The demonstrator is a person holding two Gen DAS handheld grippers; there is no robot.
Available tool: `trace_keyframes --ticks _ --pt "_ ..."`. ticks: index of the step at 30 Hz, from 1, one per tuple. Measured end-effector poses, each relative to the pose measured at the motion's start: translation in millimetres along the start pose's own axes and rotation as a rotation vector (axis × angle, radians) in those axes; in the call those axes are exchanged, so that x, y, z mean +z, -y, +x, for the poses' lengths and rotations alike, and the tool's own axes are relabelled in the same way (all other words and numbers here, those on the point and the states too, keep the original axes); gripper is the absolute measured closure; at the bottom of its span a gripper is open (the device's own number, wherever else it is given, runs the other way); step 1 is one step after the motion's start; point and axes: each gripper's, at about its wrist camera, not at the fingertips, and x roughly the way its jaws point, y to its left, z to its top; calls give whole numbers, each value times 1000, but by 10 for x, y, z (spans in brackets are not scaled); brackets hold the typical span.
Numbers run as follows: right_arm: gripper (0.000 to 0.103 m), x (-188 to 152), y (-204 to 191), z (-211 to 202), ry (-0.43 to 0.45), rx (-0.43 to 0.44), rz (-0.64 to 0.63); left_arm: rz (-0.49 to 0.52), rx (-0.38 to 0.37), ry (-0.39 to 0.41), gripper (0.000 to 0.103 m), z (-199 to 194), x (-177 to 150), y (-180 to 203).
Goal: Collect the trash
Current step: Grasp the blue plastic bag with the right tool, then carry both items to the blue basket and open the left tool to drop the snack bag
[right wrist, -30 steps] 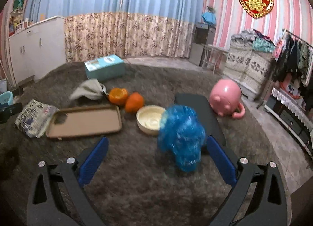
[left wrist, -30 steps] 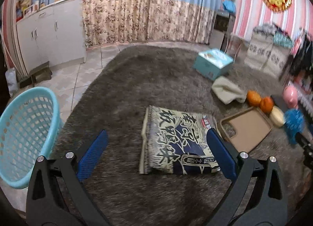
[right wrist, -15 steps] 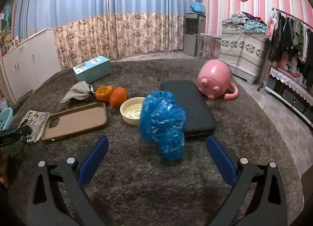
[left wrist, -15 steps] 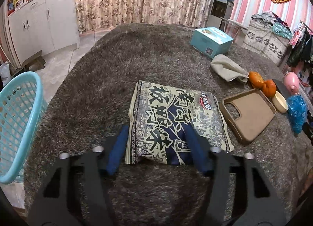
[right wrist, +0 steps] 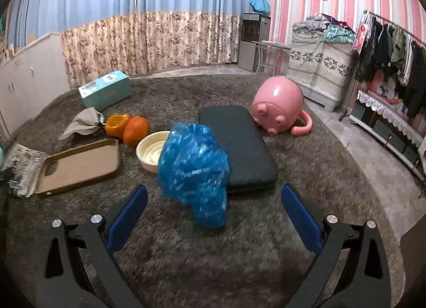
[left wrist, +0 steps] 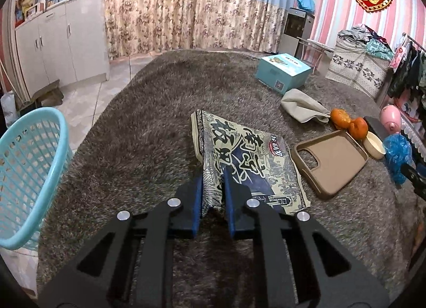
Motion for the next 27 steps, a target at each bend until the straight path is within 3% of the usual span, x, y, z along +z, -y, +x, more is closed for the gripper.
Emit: trace_keyframes --ticks 2,4,6,9,17,27 --pt "6 39 -34 32 8 -5 -15 -6 -7 7 89 -14 7 -20" --pt "15 73 -85 70 13 -15 -47 -12 -12 12 90 -26 11 -41" --pt "43 89 -119 124 0 -12 -68 -13 -13 19 89 -40 12 -56" --pt "63 81 -111 195 -23 30 -60 -15 -10 33 89 -71 10 -84" --pt "67 39 -5 -240 106 20 34 -24 19 84 90 -198 21 -181" --pt "67 21 -188 -397 116 85 37 -50 61 166 91 -533 74 -359"
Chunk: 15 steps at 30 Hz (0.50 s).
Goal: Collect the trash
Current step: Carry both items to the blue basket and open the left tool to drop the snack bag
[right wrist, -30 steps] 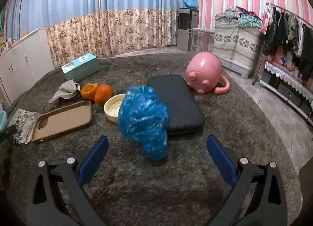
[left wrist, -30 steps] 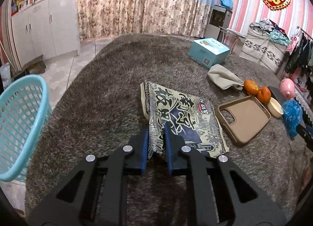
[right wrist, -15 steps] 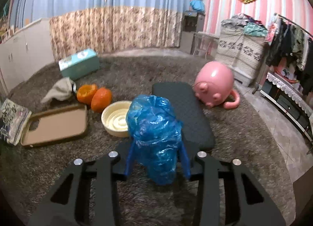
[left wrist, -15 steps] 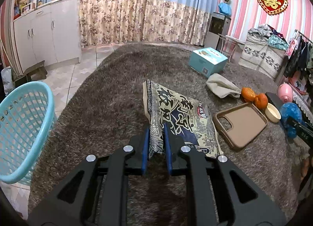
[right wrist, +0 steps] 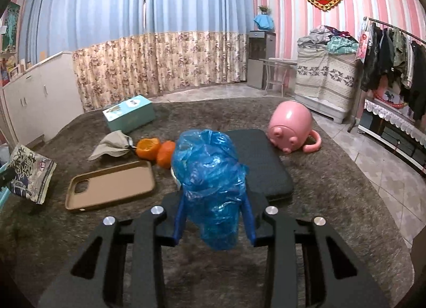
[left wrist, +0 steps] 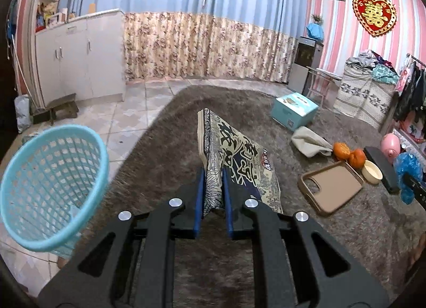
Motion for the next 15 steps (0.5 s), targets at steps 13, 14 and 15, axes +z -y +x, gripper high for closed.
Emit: trace_keyframes --ticks 13,14,15 --pt "67 228 -679 -118 57 104 -101 -31 60 68 91 -403 246 -550" --pt "67 228 -731 -125 58 112 -109 -41 62 70 91 -427 269 -605" --pt "67 230 -799 -137 60 120 -120 -49 65 73 91 -452 288 -657"
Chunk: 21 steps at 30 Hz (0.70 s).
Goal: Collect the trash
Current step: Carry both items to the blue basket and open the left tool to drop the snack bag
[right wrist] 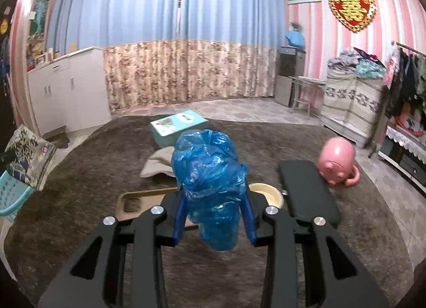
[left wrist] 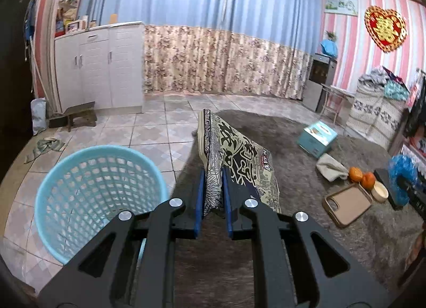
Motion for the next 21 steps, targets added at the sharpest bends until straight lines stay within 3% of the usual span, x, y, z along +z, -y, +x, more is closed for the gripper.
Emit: trace_keyframes --ticks 12,21 --pt "67 44 -449 -53 -11 67 -39 -35 55 24 91 -266 186 -596" --pt "67 93 -952 -46 -11 143 -108 -25 175 24 91 -366 189 -1215"
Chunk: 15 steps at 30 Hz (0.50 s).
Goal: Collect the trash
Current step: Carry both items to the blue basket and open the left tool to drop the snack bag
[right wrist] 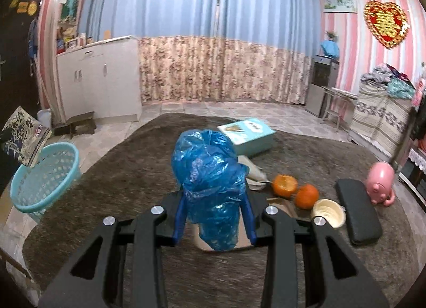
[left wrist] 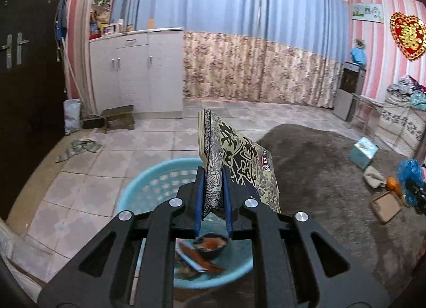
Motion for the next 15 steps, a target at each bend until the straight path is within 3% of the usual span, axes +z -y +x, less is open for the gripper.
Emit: trace_keyframes --ticks 8,15 --pt "67 114 -479 74 -4 87 -53 4 78 -38 91 224 -143 -422" --pt "67 346 -1155 219 2 175 -98 -3 109 -64 91 419 -239 -687"
